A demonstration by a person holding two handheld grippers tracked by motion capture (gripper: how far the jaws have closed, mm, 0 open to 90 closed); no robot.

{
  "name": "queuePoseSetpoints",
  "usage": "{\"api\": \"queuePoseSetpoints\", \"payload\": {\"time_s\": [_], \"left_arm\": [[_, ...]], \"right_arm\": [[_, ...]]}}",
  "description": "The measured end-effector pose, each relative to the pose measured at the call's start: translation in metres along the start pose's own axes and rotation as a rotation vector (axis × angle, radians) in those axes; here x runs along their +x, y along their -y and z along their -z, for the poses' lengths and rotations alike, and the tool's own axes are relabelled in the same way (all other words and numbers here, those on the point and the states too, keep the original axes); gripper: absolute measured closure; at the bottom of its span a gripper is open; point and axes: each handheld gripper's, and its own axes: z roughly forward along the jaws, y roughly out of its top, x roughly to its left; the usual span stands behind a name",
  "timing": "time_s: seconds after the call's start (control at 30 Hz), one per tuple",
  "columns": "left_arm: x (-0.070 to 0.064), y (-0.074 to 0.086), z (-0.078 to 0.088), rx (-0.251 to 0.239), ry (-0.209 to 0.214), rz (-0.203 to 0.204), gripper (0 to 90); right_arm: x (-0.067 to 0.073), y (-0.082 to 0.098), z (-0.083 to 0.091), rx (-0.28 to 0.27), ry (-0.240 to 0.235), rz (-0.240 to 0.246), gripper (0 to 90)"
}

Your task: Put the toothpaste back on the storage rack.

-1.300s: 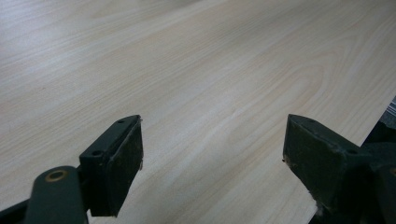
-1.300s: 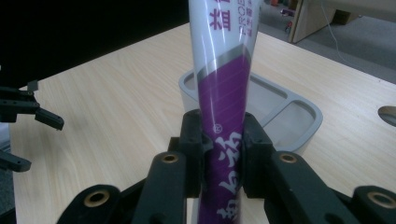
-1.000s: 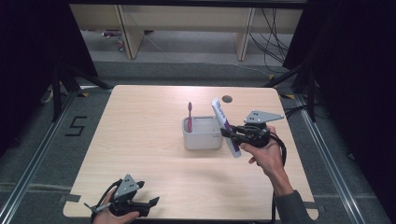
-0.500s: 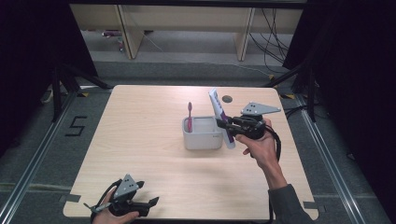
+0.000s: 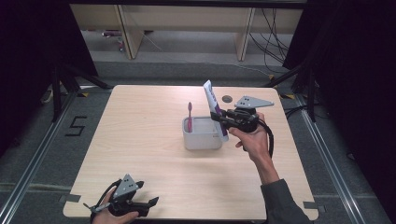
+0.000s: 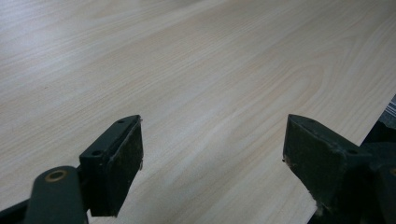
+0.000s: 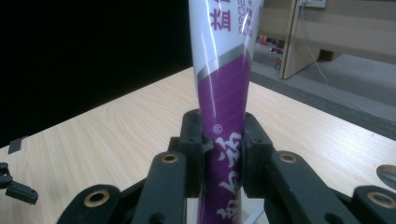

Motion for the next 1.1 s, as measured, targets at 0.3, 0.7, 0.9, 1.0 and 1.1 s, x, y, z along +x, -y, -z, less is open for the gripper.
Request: {"api": "queuePoseSetpoints", "payload": {"time_s": [0.3,0.7,0.9,1.0,1.1], "left_arm": [[0.0,0.0,0.0,-0.006,0.002,-0.002,19.5],[0.0,0.0,0.0,-0.005,-0.006,-0.002,19.5],[0.0,0.001,0.0,-0.015,0.003,-0.006,19.5],[0.0,0.0,0.0,-0.016,0.002,-0.002,19.5],[-0.002,0.0,-0.001,-0.032,0.001,0.026,19.5]], "right_arm": [[-0.005,-0.004,-0.011,0.004,-0.006,-0.003,75.1],[-0.011,-0.008,-0.027,0.002,-0.001,-0.038,75.1],[-0.013,-0.009,-0.039,-0.009,-0.012,-0.024,75.1],[-0.014,-0.006,-0.045,-0.001,-0.003,-0.035,75.0],[-0.015,-0.006,-0.049,-0.006,-0.002,-0.039,75.0]]}}
